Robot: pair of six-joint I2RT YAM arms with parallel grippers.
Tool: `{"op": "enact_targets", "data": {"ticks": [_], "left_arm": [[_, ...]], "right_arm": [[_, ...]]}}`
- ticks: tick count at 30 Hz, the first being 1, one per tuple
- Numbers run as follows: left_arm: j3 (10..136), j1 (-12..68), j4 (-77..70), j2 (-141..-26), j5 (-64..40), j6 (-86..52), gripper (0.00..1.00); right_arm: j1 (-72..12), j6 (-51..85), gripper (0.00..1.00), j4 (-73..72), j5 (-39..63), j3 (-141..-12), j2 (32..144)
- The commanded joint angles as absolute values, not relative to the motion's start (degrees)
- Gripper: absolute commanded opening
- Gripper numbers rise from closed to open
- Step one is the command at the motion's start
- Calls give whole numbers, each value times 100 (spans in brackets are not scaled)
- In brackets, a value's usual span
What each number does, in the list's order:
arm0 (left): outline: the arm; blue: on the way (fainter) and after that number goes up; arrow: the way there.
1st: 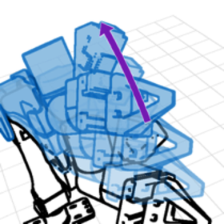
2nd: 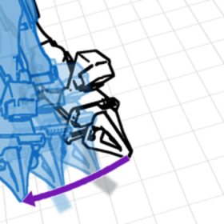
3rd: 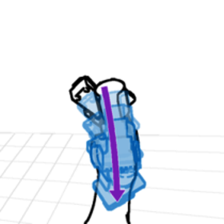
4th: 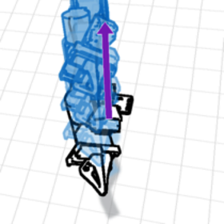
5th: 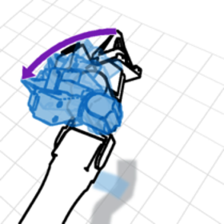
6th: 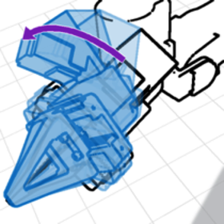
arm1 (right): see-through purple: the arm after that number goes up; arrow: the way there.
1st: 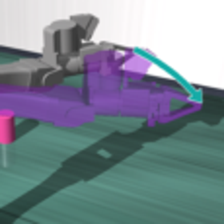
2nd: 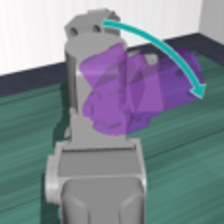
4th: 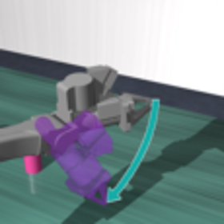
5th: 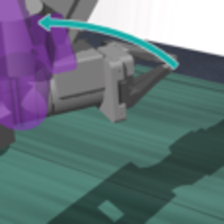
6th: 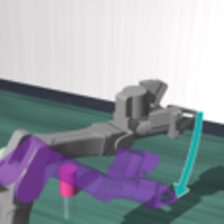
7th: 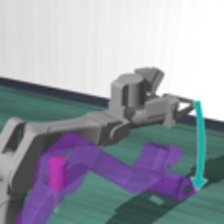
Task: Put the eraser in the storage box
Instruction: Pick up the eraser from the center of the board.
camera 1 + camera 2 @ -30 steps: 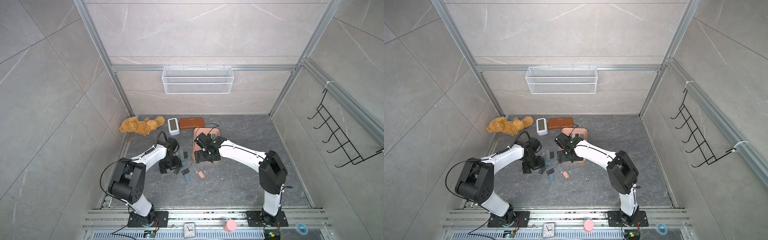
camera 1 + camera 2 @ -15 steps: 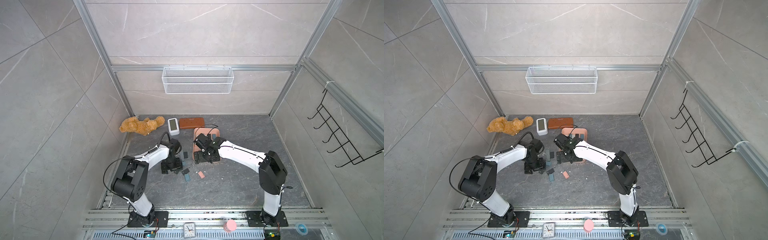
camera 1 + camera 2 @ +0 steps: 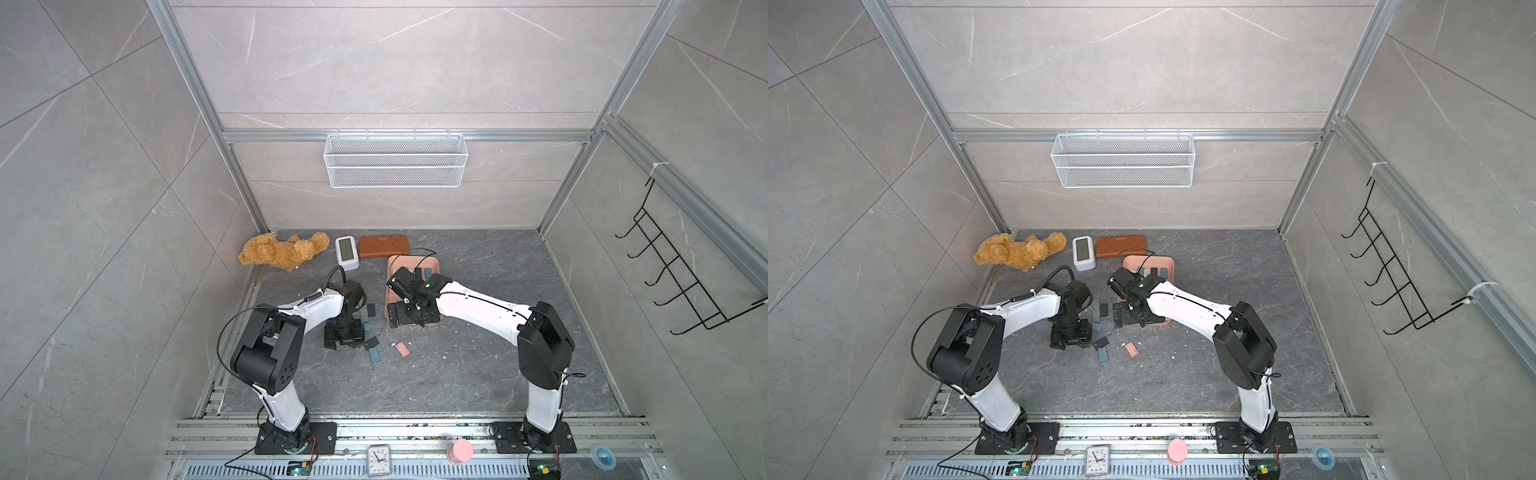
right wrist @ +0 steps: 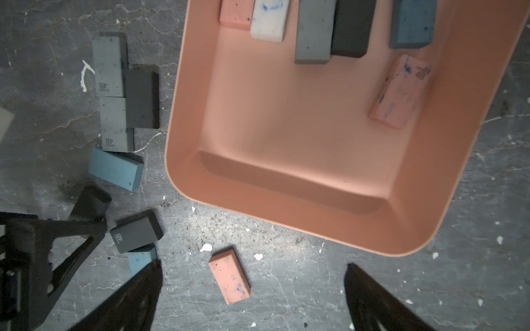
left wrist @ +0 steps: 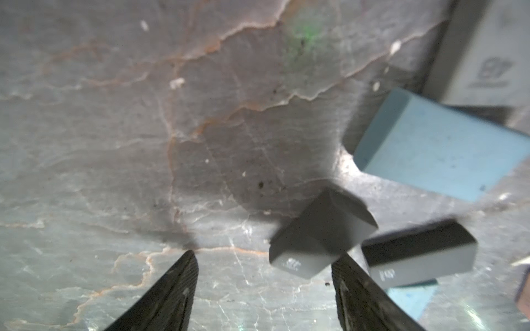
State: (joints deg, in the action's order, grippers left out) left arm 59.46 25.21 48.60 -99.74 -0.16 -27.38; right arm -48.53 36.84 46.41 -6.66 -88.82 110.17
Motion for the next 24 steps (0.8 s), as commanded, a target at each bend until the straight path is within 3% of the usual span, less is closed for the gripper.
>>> {"op": "enact_targets", "data": {"ticks": [1,6,16,24], "left_arm": [[6117,2588,4981,-10119,143,-2525,73],[6135,2619,4931,-10250,209,-2481,70],[6002,2623,4694,-10323,223,-2426,48],[5966,2628,4406,-10509,-3,-2489,45]], "right_arm": [[-4905,3815,100,4711,-813,-8880,10938],[-4915,3840,100,4711,-853,-8808,10866],[-4914,3854,100,4720,-899,-8781,10819],[-4919,3797,100,4370,-545,-8648,10668]]}}
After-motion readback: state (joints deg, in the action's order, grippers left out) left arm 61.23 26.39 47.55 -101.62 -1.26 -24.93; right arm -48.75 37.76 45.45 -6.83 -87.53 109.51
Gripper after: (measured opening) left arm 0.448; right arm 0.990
